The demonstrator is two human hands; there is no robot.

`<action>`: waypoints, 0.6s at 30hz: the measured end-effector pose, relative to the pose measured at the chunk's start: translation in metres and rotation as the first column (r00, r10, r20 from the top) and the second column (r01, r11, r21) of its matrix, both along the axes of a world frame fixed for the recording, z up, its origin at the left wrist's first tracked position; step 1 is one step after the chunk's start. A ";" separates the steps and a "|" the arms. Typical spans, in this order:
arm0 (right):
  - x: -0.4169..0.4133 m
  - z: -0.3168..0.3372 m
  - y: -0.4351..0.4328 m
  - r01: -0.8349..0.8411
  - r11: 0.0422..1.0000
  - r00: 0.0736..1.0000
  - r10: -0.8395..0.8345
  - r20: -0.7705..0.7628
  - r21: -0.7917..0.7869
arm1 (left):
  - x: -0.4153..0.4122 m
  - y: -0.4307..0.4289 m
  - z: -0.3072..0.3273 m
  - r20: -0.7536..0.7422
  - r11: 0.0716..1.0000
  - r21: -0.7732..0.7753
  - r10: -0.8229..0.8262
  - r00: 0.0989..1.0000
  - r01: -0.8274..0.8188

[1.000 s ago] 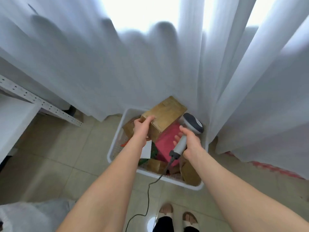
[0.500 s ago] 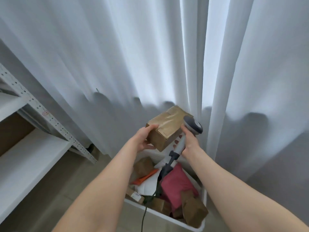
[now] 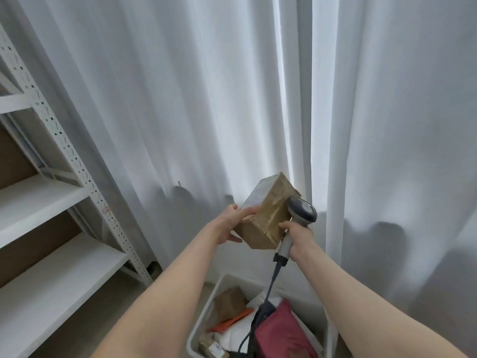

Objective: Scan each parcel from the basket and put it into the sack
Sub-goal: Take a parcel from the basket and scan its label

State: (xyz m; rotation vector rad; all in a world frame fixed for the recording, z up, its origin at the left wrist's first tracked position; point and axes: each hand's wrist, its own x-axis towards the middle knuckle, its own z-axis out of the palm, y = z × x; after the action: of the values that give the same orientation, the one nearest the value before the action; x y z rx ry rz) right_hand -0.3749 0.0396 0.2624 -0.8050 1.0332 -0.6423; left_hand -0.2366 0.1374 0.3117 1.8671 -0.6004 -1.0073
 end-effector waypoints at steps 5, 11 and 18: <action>-0.004 0.014 0.009 -0.056 0.998 0.990 0.057 0.131 -0.011 | 0.000 0.000 0.001 -0.010 0.994 -0.095 0.053 0.999 -0.053; -0.006 0.019 0.013 -0.131 0.991 0.963 0.131 0.236 -0.015 | 0.004 0.009 0.002 -0.257 0.977 -0.188 0.048 0.965 -0.099; -0.004 0.022 0.017 -0.155 0.987 0.969 0.160 0.190 -0.039 | 0.002 0.011 -0.003 -0.327 0.988 -0.150 -0.031 0.944 -0.019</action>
State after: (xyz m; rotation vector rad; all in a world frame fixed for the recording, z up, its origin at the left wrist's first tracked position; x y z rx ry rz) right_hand -0.3791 0.0561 0.2840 -0.8196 0.7786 -0.5845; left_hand -0.2343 0.1481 0.3088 1.5207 -0.4678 -1.2112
